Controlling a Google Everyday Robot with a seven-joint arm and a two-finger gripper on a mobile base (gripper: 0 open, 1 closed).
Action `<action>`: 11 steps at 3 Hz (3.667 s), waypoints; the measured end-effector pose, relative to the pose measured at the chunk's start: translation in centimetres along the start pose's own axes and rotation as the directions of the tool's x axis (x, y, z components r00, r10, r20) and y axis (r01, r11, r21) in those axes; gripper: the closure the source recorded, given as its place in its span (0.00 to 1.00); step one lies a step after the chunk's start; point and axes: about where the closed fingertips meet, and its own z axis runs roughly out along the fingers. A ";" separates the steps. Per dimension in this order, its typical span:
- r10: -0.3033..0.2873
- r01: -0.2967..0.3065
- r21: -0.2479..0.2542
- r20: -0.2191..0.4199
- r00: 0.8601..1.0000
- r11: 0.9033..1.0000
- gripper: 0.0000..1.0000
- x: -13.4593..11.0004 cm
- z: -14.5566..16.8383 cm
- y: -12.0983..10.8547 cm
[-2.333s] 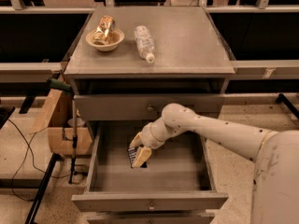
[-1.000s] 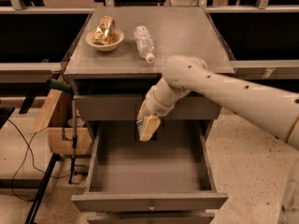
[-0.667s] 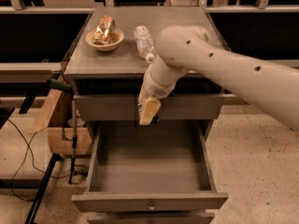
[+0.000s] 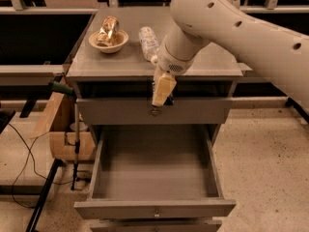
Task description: Pick rxbar blueberry from middle drawer and place on counter
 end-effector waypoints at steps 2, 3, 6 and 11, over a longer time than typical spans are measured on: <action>0.040 -0.040 0.107 -0.004 0.999 0.993 1.00 1.5 -1.1 -4.2; 0.122 -0.124 0.207 0.020 0.992 0.971 1.00 4.5 -1.8 -9.2; 0.254 -0.343 0.416 0.254 0.933 0.843 0.84 13.8 -0.5 -19.9; 0.228 -0.353 0.404 0.326 0.917 0.844 0.00 14.5 0.3 -22.1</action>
Offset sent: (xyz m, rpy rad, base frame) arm 0.0736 -0.0487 0.0497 0.0343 -0.1871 -0.1590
